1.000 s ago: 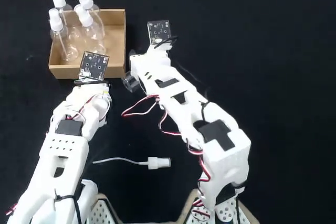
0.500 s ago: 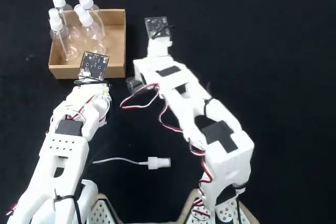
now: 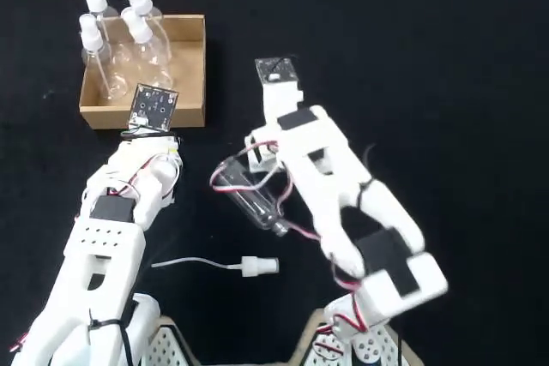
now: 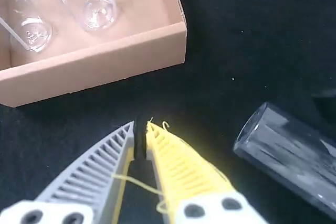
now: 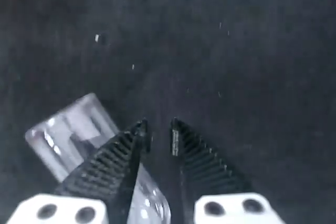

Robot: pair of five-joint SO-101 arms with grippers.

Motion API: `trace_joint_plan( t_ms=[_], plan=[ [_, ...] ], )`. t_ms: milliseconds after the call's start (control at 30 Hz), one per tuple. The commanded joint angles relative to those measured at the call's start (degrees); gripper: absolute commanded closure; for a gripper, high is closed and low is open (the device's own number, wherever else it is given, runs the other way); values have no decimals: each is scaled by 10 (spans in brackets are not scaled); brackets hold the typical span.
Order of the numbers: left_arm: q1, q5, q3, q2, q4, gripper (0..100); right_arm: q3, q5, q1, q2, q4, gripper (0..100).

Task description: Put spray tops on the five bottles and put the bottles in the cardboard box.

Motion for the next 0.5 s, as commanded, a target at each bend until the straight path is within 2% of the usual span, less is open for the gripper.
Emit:
trace_joint_plan(
  t_ms=[0,200,300,467],
  plan=[
    [-4,0,-7,-13,0,955,23,25,24,-115,3,920],
    [0,0,-7,-13,5,953,51,93,98,-313,108,920],
    [4,-21,-30,-14,49,946,75,144,145,-386,154,910],
    [34,-132,-120,-7,176,777,152,192,229,-446,159,810]
  ],
)
